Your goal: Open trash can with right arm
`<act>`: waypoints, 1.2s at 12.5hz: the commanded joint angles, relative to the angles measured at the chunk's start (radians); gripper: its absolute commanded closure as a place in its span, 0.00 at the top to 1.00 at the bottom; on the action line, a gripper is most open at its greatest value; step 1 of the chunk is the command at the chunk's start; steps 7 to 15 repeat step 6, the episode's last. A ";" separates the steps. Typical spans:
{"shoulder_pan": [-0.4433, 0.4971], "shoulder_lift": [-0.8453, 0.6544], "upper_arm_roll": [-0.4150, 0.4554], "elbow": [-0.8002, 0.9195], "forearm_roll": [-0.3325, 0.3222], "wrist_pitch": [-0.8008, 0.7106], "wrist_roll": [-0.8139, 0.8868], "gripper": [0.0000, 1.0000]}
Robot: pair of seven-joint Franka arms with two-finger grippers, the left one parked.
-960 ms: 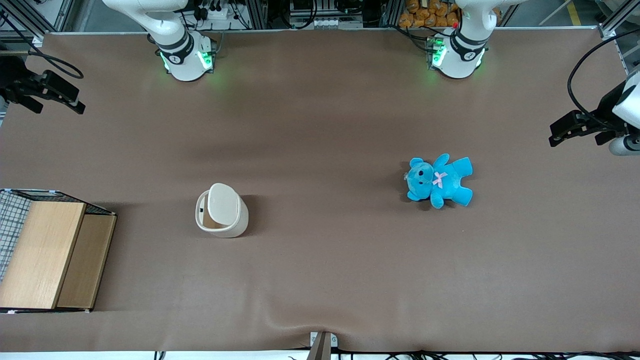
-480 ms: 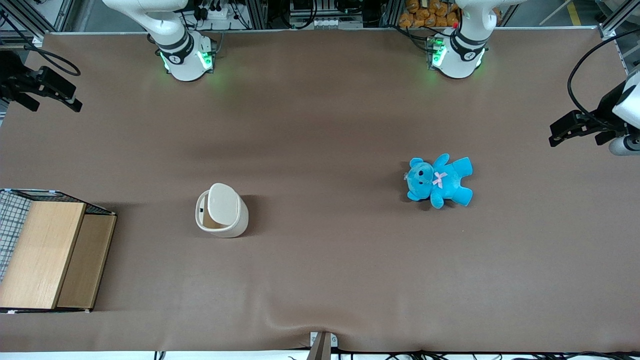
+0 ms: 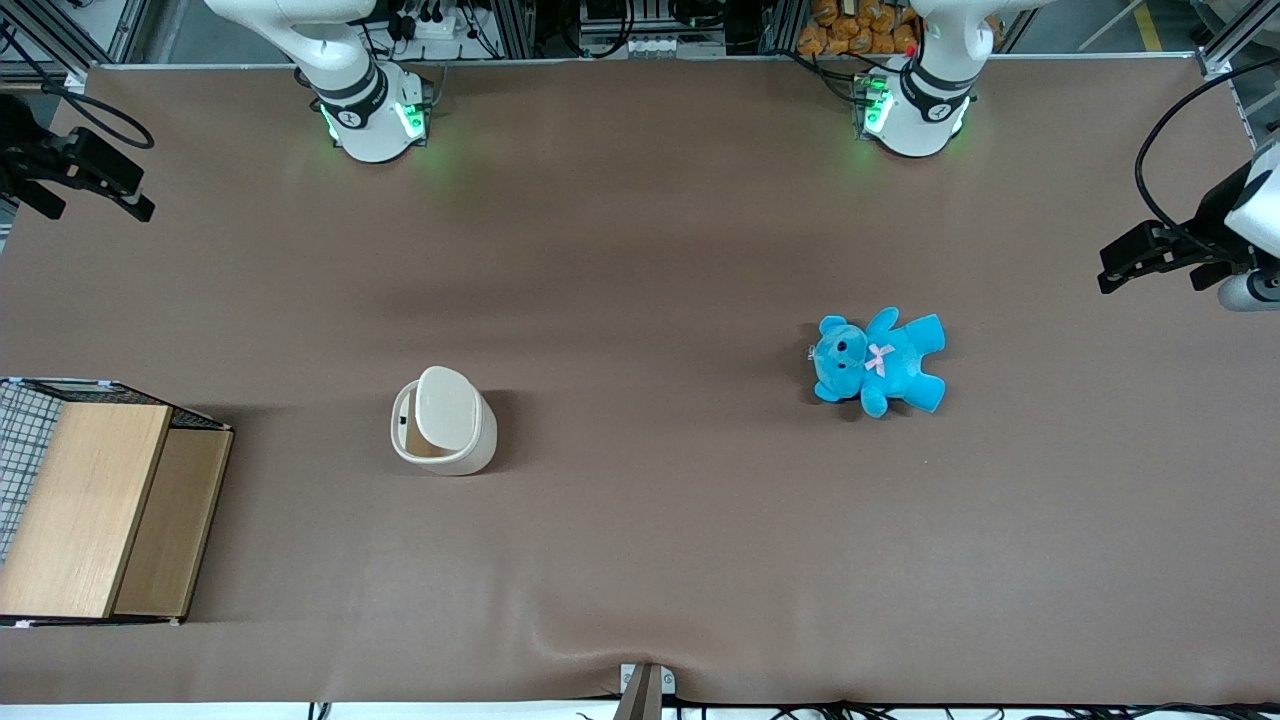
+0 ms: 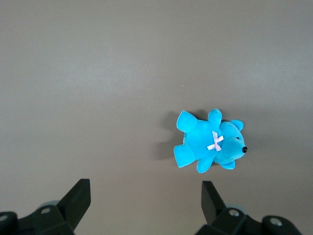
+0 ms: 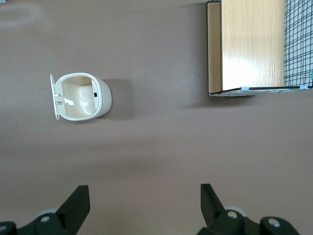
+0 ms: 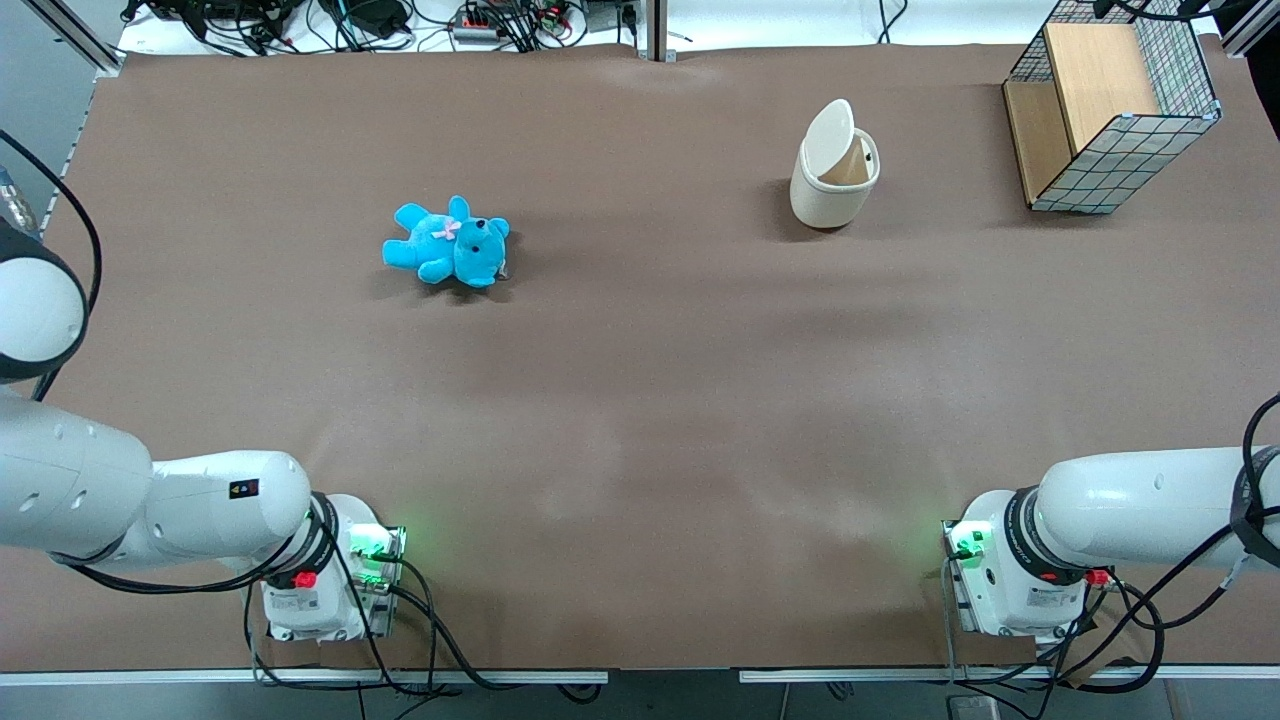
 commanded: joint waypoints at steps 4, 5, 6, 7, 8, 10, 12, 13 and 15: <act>-0.013 0.000 0.004 0.028 -0.015 -0.012 0.003 1.00; -0.009 0.001 0.004 0.031 -0.015 -0.012 0.003 1.00; -0.007 0.006 0.004 0.033 -0.015 -0.013 0.003 1.00; -0.007 0.006 0.004 0.033 -0.015 -0.013 0.003 1.00; -0.007 0.006 0.004 0.033 -0.015 -0.013 0.003 1.00; -0.007 0.006 0.004 0.033 -0.015 -0.013 0.003 1.00; -0.007 0.006 0.004 0.033 -0.015 -0.013 0.003 1.00; -0.007 0.006 0.004 0.033 -0.015 -0.013 0.003 1.00; -0.007 0.006 0.004 0.033 -0.015 -0.013 0.003 1.00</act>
